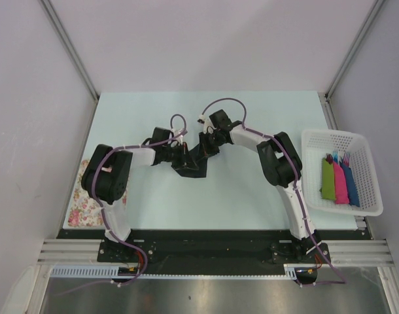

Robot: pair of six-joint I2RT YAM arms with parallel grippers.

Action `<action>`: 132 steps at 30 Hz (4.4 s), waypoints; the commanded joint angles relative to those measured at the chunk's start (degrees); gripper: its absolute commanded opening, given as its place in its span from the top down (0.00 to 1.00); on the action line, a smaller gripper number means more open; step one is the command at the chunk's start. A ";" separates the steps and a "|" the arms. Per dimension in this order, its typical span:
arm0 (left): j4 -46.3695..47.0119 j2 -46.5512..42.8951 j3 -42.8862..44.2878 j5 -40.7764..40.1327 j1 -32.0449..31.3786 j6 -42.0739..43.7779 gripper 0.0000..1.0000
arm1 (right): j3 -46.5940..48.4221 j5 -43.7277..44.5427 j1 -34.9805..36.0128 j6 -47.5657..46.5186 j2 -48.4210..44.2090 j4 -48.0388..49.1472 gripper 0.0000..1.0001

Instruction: Place the utensils on the paper napkin and roll it up

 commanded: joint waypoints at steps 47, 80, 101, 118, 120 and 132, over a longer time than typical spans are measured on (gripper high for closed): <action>-3.25 -0.50 0.23 -0.87 2.53 1.66 0.85 | 7.89 11.41 1.89 -7.73 6.52 -6.01 0.95; 7.40 5.63 -0.14 5.29 7.45 -3.90 0.36 | 5.60 10.97 1.98 -7.55 6.08 -3.90 0.98; -9.55 11.52 8.31 14.86 11.66 10.61 0.38 | 5.95 10.44 1.72 -7.29 6.61 -3.37 0.99; 0.77 8.89 1.63 20.14 12.55 0.88 0.36 | 6.39 10.18 1.63 -6.76 6.70 -2.84 0.99; 4.66 9.67 1.71 19.97 12.02 -4.57 0.34 | 6.48 10.18 1.63 -6.68 6.78 -2.75 0.99; 13.65 7.40 3.38 17.51 7.19 -10.31 0.33 | 6.92 10.18 1.81 -6.41 6.96 -3.02 0.99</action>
